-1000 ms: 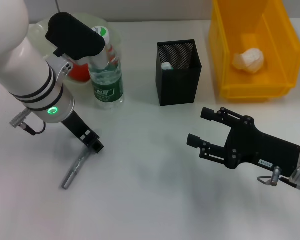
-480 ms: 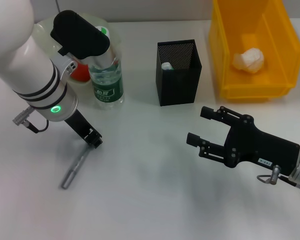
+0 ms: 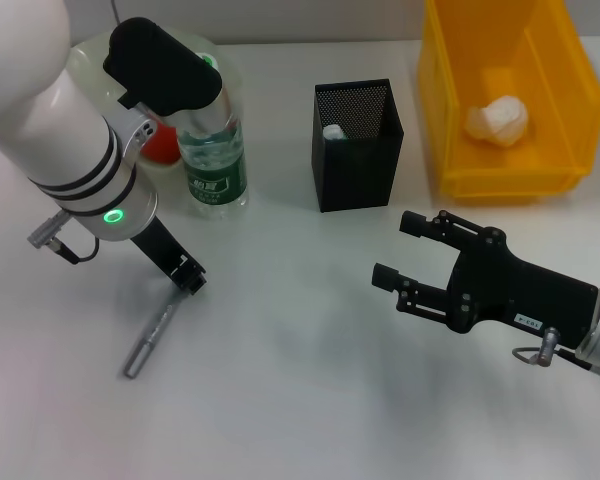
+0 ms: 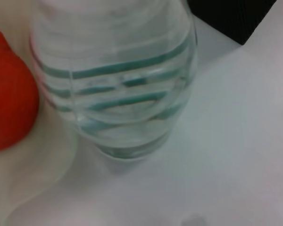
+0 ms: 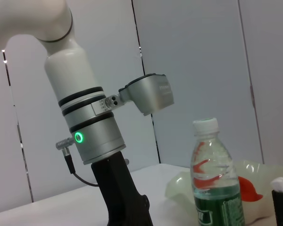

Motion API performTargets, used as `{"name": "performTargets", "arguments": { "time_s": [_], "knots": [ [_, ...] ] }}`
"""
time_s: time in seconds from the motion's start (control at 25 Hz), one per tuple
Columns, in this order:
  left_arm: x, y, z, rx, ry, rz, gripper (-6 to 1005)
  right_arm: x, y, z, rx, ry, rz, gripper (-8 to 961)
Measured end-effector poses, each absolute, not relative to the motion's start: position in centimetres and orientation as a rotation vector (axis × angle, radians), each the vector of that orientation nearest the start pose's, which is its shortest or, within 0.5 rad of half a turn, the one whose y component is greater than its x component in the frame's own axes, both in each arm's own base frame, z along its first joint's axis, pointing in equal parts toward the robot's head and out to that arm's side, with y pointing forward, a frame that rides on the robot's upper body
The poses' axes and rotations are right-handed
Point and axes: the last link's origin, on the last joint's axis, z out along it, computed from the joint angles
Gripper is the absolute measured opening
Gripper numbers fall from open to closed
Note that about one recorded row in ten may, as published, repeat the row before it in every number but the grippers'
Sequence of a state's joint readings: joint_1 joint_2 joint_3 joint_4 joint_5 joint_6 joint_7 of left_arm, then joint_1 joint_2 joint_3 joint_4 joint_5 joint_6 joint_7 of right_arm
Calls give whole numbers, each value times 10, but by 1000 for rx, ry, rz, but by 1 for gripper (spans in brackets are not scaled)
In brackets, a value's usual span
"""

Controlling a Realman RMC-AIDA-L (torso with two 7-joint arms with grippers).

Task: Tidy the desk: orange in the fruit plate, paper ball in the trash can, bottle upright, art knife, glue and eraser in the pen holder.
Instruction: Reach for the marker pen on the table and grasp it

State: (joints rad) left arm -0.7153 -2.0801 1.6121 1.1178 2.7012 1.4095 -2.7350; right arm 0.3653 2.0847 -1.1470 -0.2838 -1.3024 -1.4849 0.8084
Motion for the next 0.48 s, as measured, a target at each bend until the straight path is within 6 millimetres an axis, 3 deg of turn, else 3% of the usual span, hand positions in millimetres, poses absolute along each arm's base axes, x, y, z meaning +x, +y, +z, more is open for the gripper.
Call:
{"name": "performTargets", "arguments": {
  "time_s": [0.48],
  "knots": [
    [-196, 361, -51, -2494, -927, 788, 338, 282, 264, -61, -2513, 472, 997, 762]
  ]
}}
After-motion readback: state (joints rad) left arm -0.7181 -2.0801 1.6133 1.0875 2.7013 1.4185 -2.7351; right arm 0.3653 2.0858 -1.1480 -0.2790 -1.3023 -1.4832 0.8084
